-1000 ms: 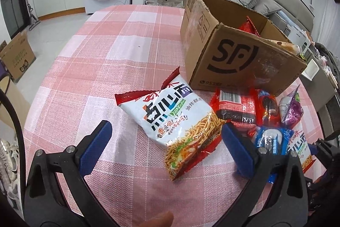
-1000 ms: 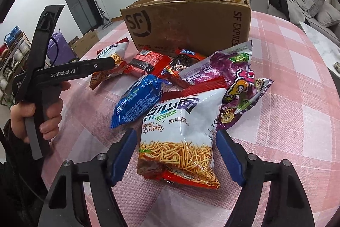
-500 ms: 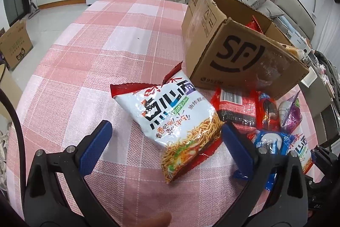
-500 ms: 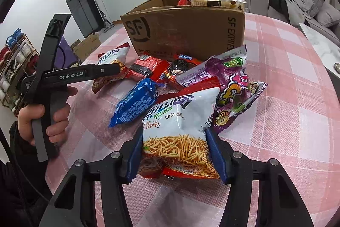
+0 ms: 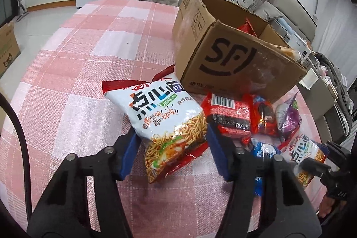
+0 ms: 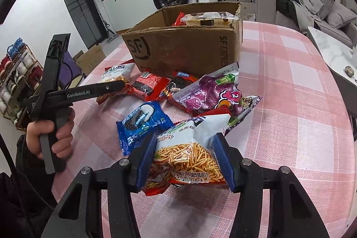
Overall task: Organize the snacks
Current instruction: 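Grasp a white noodle-snack bag with the right gripper while the left gripper grasps another, then lift both white noodle-snack bags and carry them over the SF box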
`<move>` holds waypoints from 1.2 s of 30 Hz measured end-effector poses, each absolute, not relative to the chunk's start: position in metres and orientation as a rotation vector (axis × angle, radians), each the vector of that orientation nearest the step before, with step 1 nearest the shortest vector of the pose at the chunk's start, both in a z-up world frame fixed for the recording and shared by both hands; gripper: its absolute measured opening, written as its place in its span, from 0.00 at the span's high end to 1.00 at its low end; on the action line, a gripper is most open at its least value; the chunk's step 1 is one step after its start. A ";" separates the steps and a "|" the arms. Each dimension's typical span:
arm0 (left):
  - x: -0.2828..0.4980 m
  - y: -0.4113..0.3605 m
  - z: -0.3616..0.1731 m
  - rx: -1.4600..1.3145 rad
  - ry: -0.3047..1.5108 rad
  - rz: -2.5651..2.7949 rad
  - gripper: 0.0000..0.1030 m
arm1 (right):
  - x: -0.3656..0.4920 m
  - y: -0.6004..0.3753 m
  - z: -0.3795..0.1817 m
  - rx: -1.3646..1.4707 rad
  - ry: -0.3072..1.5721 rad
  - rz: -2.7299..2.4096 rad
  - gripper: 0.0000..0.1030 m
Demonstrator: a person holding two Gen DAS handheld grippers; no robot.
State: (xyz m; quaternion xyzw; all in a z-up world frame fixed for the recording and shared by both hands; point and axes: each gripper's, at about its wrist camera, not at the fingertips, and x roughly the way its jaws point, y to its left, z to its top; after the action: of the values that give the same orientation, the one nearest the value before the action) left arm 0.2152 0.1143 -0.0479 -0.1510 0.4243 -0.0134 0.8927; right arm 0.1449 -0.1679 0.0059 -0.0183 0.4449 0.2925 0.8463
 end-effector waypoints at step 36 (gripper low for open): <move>0.186 0.097 -0.017 -0.241 0.799 -0.036 0.49 | 0.145 -0.174 0.017 -0.047 0.868 0.569 0.46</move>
State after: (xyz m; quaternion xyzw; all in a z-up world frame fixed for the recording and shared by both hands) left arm 0.1861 0.0972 -0.0170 -0.1172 0.3881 -0.0175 0.9140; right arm 0.1450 -0.1743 0.0175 -0.0222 0.4147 0.2721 0.8681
